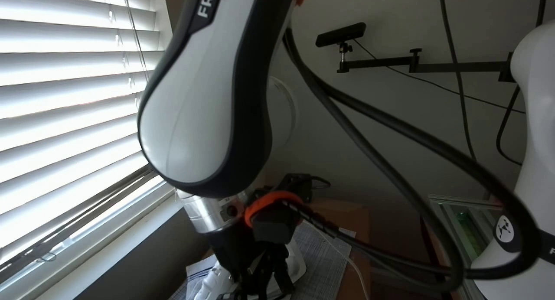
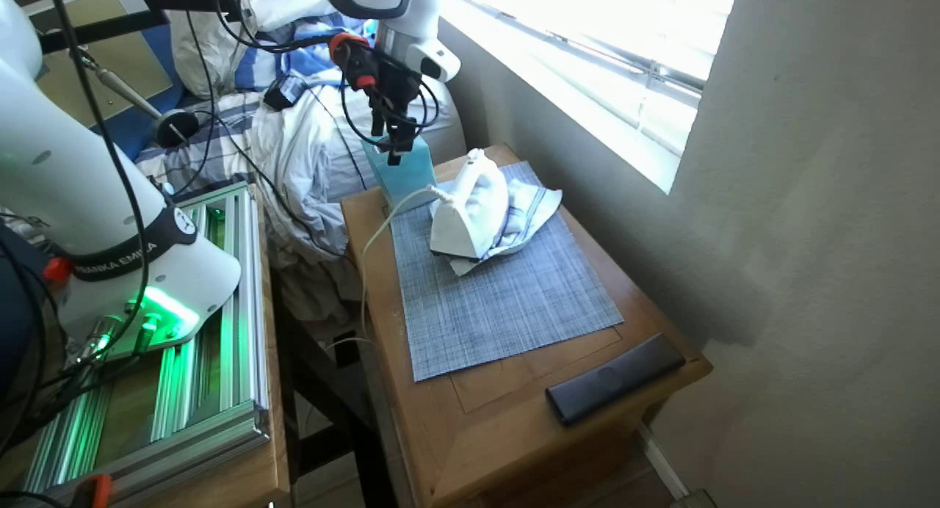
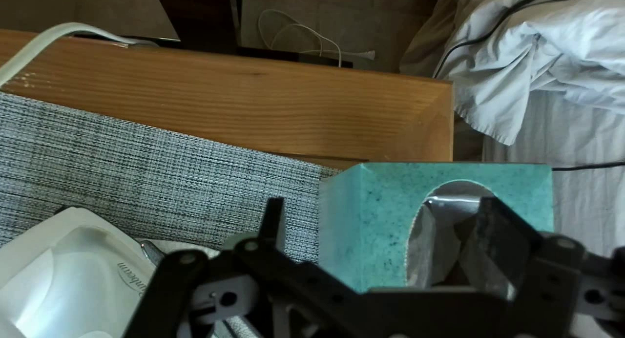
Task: Move the tissue box to the right.
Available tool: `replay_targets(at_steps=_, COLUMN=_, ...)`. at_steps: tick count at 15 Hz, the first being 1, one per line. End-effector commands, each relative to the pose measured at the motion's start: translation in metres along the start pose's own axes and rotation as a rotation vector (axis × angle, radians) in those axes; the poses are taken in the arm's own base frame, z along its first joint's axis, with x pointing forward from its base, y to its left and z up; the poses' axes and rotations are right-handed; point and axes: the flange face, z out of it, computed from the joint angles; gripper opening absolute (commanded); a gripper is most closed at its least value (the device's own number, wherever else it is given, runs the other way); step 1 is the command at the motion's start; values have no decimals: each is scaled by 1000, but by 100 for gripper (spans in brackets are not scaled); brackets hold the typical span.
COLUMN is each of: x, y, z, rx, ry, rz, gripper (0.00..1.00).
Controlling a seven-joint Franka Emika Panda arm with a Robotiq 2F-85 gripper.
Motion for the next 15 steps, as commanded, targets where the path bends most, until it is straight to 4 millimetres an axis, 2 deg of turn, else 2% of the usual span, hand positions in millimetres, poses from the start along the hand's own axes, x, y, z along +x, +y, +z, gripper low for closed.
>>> replay_targets(at_steps=1, x=0, y=0, z=0, rx=0, ry=-1, rz=0, gripper=100)
replay_targets(at_steps=15, x=9, y=-2, z=5, rx=-6, ry=64, rz=-13, gripper=100)
